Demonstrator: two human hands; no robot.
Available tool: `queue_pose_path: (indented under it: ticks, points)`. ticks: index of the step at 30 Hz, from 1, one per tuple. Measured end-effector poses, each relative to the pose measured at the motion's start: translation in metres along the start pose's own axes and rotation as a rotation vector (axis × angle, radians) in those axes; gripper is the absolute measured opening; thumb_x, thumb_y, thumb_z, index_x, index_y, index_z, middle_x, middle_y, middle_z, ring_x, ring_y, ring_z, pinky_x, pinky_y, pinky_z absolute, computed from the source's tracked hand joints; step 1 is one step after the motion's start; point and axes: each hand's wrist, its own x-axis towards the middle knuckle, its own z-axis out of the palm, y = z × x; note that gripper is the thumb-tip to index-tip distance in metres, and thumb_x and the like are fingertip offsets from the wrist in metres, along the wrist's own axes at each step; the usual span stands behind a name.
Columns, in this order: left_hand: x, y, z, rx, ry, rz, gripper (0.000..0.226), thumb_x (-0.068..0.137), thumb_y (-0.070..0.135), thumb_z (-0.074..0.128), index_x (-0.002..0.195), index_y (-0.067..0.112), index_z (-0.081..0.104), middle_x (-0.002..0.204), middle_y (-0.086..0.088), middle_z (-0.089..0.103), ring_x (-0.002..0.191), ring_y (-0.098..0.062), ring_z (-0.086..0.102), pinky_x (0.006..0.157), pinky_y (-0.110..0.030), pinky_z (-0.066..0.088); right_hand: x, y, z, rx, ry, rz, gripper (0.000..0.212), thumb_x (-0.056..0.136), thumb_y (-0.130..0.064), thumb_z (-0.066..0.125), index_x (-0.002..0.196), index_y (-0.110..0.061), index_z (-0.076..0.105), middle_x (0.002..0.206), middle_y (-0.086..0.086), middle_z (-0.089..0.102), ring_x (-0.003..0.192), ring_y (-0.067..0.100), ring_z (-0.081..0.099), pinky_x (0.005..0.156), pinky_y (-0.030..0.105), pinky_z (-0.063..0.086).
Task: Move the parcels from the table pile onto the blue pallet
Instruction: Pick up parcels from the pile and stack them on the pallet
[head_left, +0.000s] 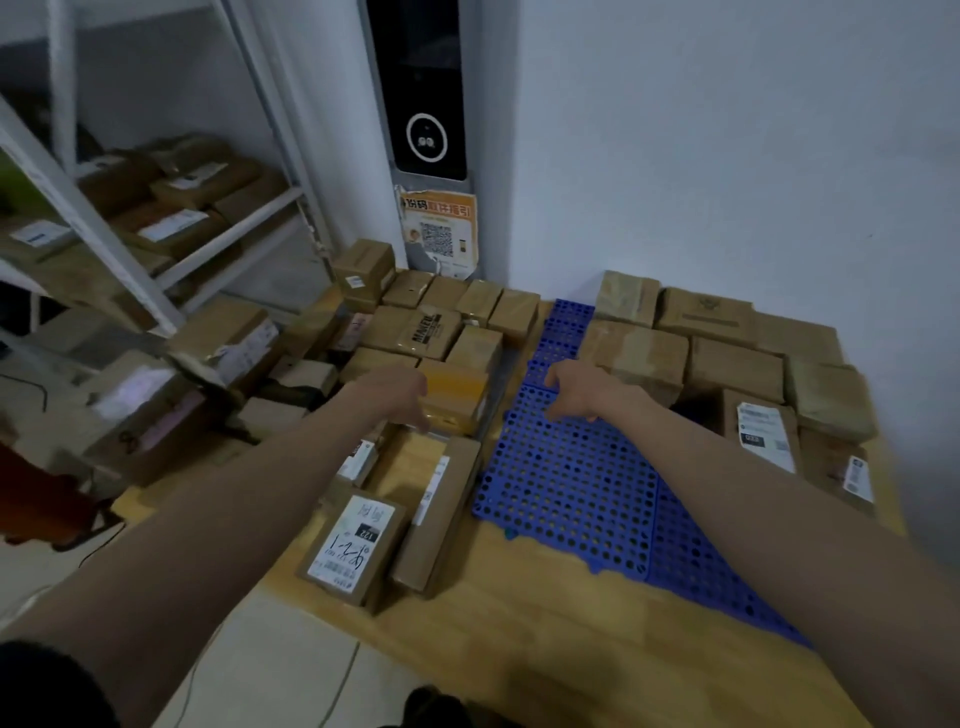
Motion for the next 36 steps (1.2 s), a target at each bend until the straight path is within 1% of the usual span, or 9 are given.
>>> queue_pose_path:
  ticks: [6, 10, 13, 18, 19, 22, 26, 30, 36]
  points:
    - [-0.023, -0.045, 0.023, 0.023, -0.002, -0.007, 0.052, 0.081, 0.044, 0.073, 0.124, 0.022, 0.056, 0.116, -0.001, 0.061, 0.101, -0.021, 0.059, 0.078, -0.034, 0.051, -0.004, -0.053, 0.028, 0.003, 0.007, 0.011, 0.045, 0.093, -0.021, 0.067, 0.132, -0.002, 0.056, 0.131, 0.018, 0.058, 0.107, 0.031, 0.065, 0.087, 0.046, 0.057]
    - [-0.032, -0.089, 0.043, -0.018, -0.037, -0.013, 0.061, 0.081, 0.040, 0.075, 0.134, 0.022, 0.052, 0.130, -0.003, 0.057, 0.115, -0.024, 0.056, 0.095, -0.042, 0.050, -0.004, -0.092, 0.053, 0.023, 0.020, 0.011, 0.042, 0.092, -0.019, 0.066, 0.130, -0.002, 0.057, 0.130, 0.016, 0.059, 0.112, 0.031, 0.062, 0.093, 0.046, 0.054]
    - [-0.040, -0.119, 0.063, -0.028, -0.063, -0.002, 0.067, 0.081, 0.038, 0.076, 0.139, 0.022, 0.047, 0.136, -0.005, 0.054, 0.121, -0.026, 0.054, 0.098, -0.042, 0.048, -0.007, -0.121, 0.079, 0.031, -0.001, 0.042, 0.024, 0.092, -0.015, 0.063, 0.114, -0.006, 0.059, 0.111, 0.011, 0.059, 0.095, 0.025, 0.064, 0.078, 0.036, 0.057]
    - [-0.047, -0.156, 0.104, 0.069, -0.102, 0.102, 0.068, 0.081, 0.039, 0.075, 0.139, 0.022, 0.043, 0.138, -0.005, 0.052, 0.123, -0.025, 0.052, 0.096, -0.038, 0.047, -0.010, -0.165, 0.134, 0.098, -0.050, 0.080, 0.057, 0.092, -0.015, 0.063, 0.144, -0.011, 0.040, 0.136, 0.010, 0.051, 0.091, 0.019, 0.058, 0.067, 0.028, 0.047]
    - [-0.048, -0.160, 0.111, 0.085, -0.121, 0.128, 0.068, 0.081, 0.038, 0.075, 0.139, 0.020, 0.044, 0.138, -0.006, 0.053, 0.122, -0.026, 0.052, 0.095, -0.037, 0.048, -0.011, -0.173, 0.147, 0.103, -0.055, 0.094, 0.061, 0.090, -0.017, 0.065, 0.145, -0.013, 0.040, 0.135, 0.009, 0.052, 0.097, 0.021, 0.060, 0.071, 0.029, 0.049]
    - [-0.050, -0.170, 0.133, 0.062, -0.149, 0.170, 0.073, 0.079, 0.032, 0.079, 0.141, 0.017, 0.043, 0.140, -0.007, 0.051, 0.123, -0.025, 0.052, 0.092, -0.035, 0.046, -0.016, -0.193, 0.181, 0.083, -0.071, 0.139, 0.064, 0.087, -0.022, 0.070, 0.143, -0.013, 0.040, 0.131, 0.010, 0.053, 0.113, 0.027, 0.058, 0.080, 0.036, 0.052]
    - [-0.052, -0.179, 0.159, 0.018, -0.174, 0.203, 0.078, 0.073, 0.036, 0.083, 0.137, 0.018, 0.043, 0.139, -0.004, 0.051, 0.121, -0.025, 0.053, 0.085, -0.032, 0.045, -0.021, -0.216, 0.208, 0.141, -0.095, 0.176, 0.052, 0.079, -0.025, 0.071, 0.126, -0.014, 0.051, 0.117, 0.006, 0.059, 0.098, 0.021, 0.058, 0.064, 0.030, 0.046]
    - [-0.049, -0.181, 0.178, 0.051, -0.224, 0.219, 0.087, 0.066, 0.049, 0.085, 0.136, 0.016, 0.045, 0.132, -0.002, 0.055, 0.116, -0.023, 0.057, 0.089, -0.038, 0.051, -0.019, -0.228, 0.233, 0.201, -0.140, 0.174, 0.056, 0.078, -0.019, 0.079, 0.129, -0.014, 0.056, 0.123, 0.005, 0.061, 0.108, 0.024, 0.061, 0.088, 0.040, 0.055]
    - [-0.046, -0.173, 0.206, 0.083, -0.235, 0.245, 0.101, 0.065, 0.053, 0.084, 0.143, 0.014, 0.033, 0.135, -0.003, 0.057, 0.118, -0.024, 0.058, 0.086, -0.039, 0.051, -0.012, -0.237, 0.258, 0.368, -0.165, 0.252, 0.069, 0.075, -0.008, 0.082, 0.137, -0.009, 0.052, 0.128, 0.010, 0.060, 0.111, 0.030, 0.062, 0.090, 0.046, 0.055]
